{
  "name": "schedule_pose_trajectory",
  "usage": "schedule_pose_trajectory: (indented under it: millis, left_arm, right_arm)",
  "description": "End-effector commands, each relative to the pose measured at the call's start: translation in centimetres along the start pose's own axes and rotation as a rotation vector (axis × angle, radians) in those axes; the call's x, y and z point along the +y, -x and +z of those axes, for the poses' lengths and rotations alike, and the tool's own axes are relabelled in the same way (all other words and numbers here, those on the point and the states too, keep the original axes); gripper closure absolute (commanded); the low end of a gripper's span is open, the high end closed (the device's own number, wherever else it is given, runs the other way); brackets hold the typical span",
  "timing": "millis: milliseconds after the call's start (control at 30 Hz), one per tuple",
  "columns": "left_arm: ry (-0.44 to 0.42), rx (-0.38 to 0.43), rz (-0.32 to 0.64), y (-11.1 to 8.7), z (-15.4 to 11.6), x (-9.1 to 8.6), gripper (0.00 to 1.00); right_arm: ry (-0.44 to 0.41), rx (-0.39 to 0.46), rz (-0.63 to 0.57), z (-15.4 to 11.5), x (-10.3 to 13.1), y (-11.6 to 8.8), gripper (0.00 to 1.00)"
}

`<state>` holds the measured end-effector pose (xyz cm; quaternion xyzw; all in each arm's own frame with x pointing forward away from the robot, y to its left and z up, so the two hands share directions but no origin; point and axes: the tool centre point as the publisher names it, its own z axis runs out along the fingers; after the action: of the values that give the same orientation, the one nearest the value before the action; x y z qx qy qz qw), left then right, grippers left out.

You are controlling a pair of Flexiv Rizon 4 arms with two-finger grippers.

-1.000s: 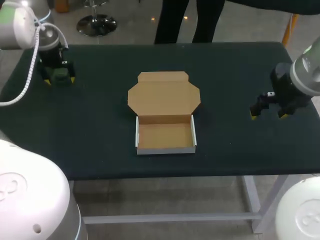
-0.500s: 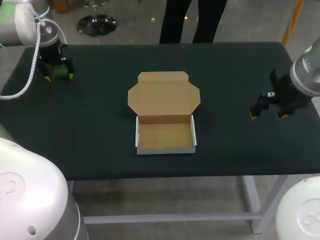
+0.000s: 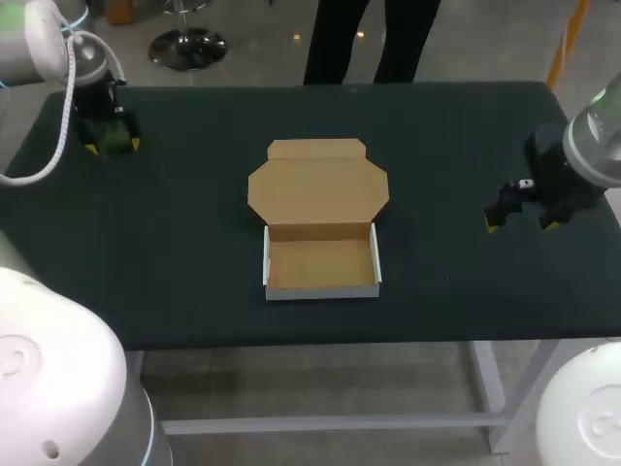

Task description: Assemble the packaging by folding the flat box into shape, placing the metal phone stand inside, and closing the box properly

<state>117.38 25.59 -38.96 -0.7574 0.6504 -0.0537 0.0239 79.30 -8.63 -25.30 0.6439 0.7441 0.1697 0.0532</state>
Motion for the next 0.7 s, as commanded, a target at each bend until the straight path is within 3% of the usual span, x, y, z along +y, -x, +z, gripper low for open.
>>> schedule_pose_trajectory:
  millis: [33,700]
  left_arm:
    - [0.019,0.004,0.005,0.05,0.34,-0.84,0.11]
    - [0.029,0.008,0.023,-0.21,0.81,-1.59,0.2]
  right_arm:
    - [-0.003,-0.002,0.0,-0.17,-0.02,-0.01,0.0]
    - [-0.003,-0.002,0.0,-0.17,-0.02,-0.01,0.0]
